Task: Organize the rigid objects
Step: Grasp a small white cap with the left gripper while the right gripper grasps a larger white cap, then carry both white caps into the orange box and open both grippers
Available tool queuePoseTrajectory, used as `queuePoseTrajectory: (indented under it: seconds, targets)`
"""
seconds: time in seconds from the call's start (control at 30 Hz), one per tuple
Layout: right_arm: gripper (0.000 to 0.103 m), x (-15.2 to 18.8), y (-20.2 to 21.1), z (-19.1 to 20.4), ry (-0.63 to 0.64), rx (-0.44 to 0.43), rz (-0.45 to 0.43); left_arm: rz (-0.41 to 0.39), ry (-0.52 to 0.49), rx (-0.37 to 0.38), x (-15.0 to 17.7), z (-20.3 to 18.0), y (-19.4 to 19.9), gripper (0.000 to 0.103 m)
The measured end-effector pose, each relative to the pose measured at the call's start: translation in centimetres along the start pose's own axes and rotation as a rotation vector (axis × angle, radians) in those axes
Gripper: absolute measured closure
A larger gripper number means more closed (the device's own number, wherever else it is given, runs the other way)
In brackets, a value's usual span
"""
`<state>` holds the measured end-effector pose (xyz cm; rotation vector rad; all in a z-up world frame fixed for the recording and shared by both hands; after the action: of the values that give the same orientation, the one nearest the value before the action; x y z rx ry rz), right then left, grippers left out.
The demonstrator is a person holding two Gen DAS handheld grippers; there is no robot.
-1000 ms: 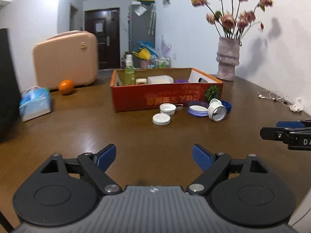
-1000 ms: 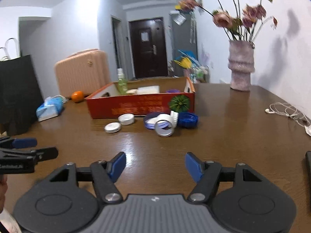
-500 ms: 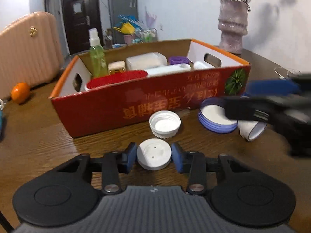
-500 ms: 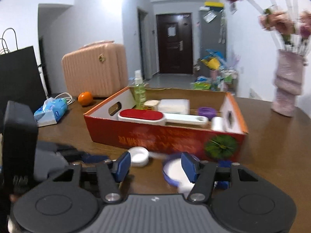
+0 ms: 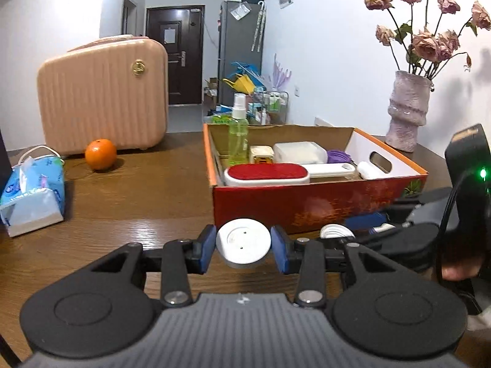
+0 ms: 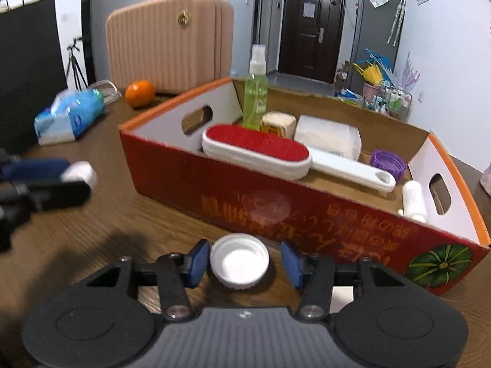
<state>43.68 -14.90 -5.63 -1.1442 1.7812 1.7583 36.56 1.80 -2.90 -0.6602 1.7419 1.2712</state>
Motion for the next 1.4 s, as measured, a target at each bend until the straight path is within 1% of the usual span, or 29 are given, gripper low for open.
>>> queuePoseTrajectory:
  seconds: [0.03,0.13,0.23,0.3,0.33,0.4,0.43,0.53,0.63,0.7,0.77,0.83,0.9,1.0,1.1,1.13,1.2,1.3,1.4]
  targets:
    - [0.063,0.2,-0.1,0.1,0.005,0.011,0.009,0.005,-0.005,-0.002,0.0,-0.1,-0.1,0.064]
    - [0.064,0.4,0.2,0.3,-0.011,0.008,0.013,0.007,-0.008,-0.002,0.1,-0.4,0.3,0.064]
    - [0.064,1.0,1.5,1.0,0.002,0.034,0.004,0.011,-0.026,-0.023,0.8,-1.1,2.2,0.064]
    - [0.064,1.4,4.3,0.9,-0.020,0.040,-0.023,-0.009,-0.029,-0.015,1.2,-1.8,4.5,0.064]
    - [0.064,1.8,6.4,0.5,-0.038,0.036,-0.044,-0.026,-0.025,-0.007,1.4,-2.1,5.9,0.064]
    - [0.064,2.5,9.8,0.1,-0.059,0.057,-0.079,-0.061,-0.017,0.014,2.0,-3.1,8.8,0.064]
    - [0.064,3.2,12.1,-0.1,-0.068,0.074,-0.109,-0.068,-0.009,0.021,2.3,-3.5,10.0,0.064]
    - [0.064,5.2,17.7,-0.7,-0.129,0.084,-0.157,-0.086,0.006,0.033,3.2,-5.1,13.4,0.064]
    - [0.064,7.5,22.6,-0.5,-0.169,0.099,-0.200,-0.124,0.005,0.047,4.2,-6.4,17.0,0.064]
    - [0.064,9.1,25.3,-0.3,-0.195,0.094,-0.226,-0.130,0.016,0.066,4.9,-7.0,18.7,0.064]
    - [0.064,10.4,27.6,-0.1,-0.209,0.087,-0.238,-0.138,0.003,0.065,5.1,-7.8,19.9,0.064]
    - [0.064,11.0,29.2,0.2,-0.203,0.091,-0.257,-0.161,-0.015,0.058,5.1,-8.4,21.0,0.064]
    - [0.064,11.9,30.7,0.2,-0.213,0.080,-0.277,-0.181,-0.011,0.068,4.8,-8.9,21.9,0.064]
    - [0.064,12.3,31.4,0.5,-0.210,0.061,-0.290,-0.200,-0.036,0.064,4.3,-9.9,22.5,0.064]
    - [0.064,11.8,31.2,0.6,-0.205,0.069,-0.299,-0.217,-0.040,0.083,4.2,-10.1,22.7,0.064]
    - [0.064,11.6,30.9,0.7,-0.206,0.067,-0.299,-0.211,-0.041,0.086,4.2,-10.0,22.3,0.064]
    - [0.064,11.4,30.3,0.6,-0.216,0.056,-0.296,-0.193,-0.045,0.069,3.9,-9.7,21.3,0.064]
    - [0.064,10.4,29.0,0.6,-0.207,0.048,-0.289,-0.192,-0.036,0.068,2.7,-8.7,19.7,0.064]
    - [0.064,8.2,27.1,0.1,-0.197,0.019,-0.290,-0.176,-0.042,0.080,0.9,-7.2,16.9,0.064]
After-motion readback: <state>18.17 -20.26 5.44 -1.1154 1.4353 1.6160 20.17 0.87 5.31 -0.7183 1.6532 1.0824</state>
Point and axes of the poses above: each gripper's, at about its wrist camera, not at the fingertips, and y roughly against the way its jaws point, z to its left, x to its underside, the point moved 1 cm from there along -y, roughly the way its jaws point, and after that the axes turned 10 degrees about x, right-handed, at the moved point
